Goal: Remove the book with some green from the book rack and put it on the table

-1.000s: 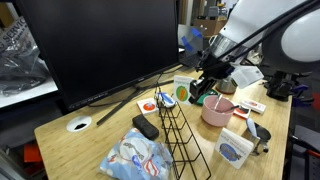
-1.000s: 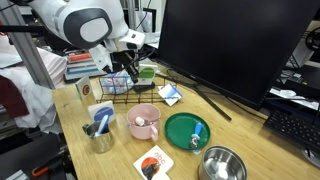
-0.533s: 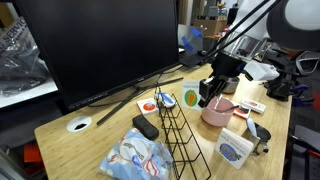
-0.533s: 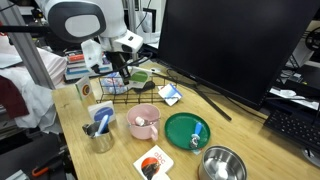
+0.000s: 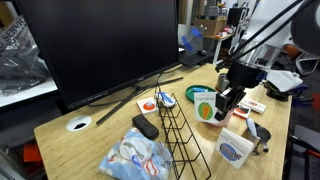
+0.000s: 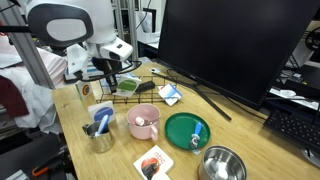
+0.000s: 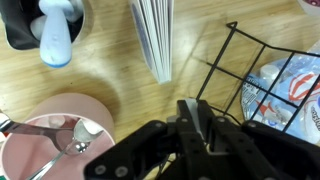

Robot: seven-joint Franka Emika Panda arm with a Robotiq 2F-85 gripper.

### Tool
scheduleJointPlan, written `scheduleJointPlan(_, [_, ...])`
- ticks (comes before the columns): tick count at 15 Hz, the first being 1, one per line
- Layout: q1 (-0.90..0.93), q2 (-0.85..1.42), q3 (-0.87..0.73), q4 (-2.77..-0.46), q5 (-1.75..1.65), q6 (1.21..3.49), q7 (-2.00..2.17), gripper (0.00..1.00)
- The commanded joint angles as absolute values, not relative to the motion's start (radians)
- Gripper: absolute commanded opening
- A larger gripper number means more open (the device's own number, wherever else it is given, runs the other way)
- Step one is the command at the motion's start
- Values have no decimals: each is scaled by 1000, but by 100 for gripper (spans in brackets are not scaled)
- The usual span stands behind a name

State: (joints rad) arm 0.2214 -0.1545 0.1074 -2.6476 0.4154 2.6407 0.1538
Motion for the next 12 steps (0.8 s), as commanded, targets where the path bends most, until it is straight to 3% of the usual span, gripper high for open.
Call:
scheduleJointPlan(1, [235,-232,150,-2713,428,2674,186,4])
scheduleJointPlan(12, [255,-312,345,-2785,289,2785,485,4])
